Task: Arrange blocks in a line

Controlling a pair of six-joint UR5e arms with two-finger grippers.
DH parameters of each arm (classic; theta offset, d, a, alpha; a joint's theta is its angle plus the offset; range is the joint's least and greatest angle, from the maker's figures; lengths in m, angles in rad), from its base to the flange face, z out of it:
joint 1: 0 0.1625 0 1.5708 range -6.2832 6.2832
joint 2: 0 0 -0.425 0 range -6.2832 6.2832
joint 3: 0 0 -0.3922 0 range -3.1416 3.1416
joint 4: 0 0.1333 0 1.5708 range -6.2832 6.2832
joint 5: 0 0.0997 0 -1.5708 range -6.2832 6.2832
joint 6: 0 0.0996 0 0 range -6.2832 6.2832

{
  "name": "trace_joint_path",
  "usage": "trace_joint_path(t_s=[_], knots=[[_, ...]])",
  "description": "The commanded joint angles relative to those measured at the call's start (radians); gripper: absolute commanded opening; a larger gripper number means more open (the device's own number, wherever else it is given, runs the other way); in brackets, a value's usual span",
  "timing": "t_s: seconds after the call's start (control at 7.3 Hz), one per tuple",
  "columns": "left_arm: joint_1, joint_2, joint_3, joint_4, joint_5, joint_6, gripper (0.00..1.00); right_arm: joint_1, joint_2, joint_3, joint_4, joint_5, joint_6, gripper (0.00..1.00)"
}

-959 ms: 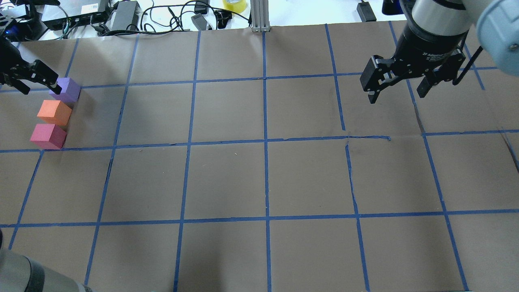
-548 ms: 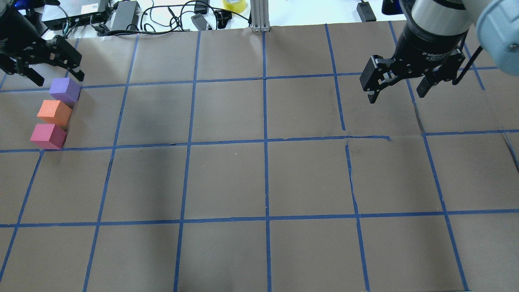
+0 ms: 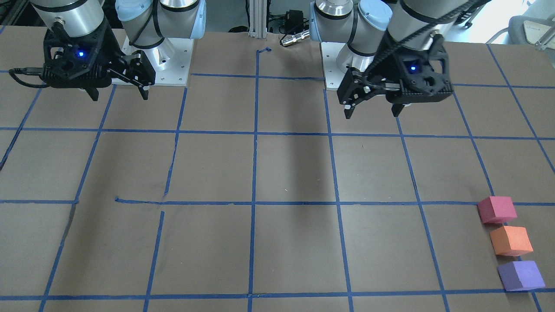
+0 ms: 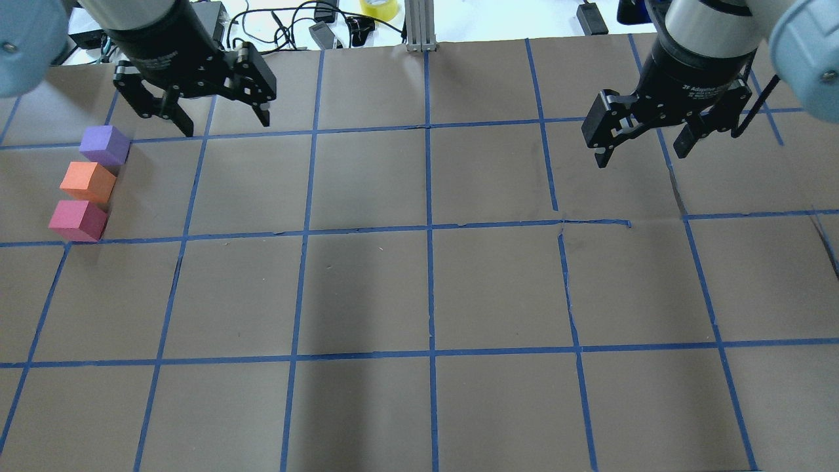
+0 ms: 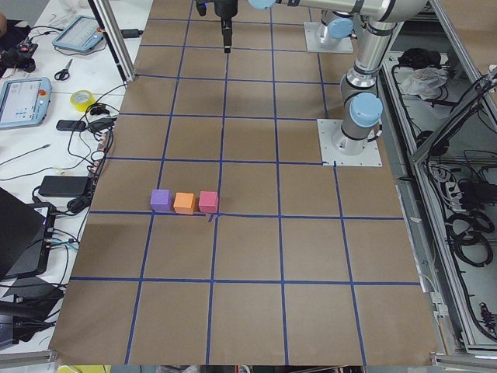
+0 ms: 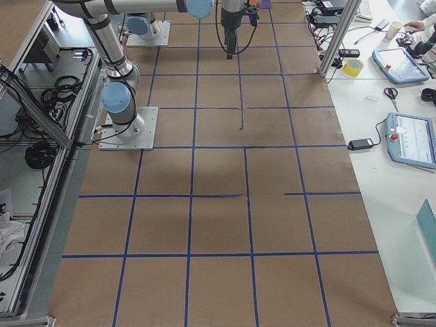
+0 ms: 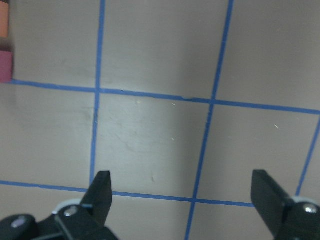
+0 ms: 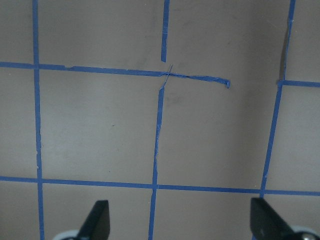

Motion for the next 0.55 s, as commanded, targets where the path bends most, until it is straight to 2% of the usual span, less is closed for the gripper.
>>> trace_joint_path(t_s=[0.0,0.14,0.41], knots=[[-0.091,0.02,-0.071,0.098,0.015,-0.042,1.0,0.0,0.0,0.0,0.0,-0.003,0.0,1.0],[-0.091,0.026,-0.099,0.151,0.015,-0.048,1.0,0.0,0.0,0.0,0.0,-0.004,0.0,1.0],[-0.091,0.032,-0.105,0.154,0.015,-0.051,1.0,0.0,0.0,-0.001,0.0,0.0,0.0,1.0]])
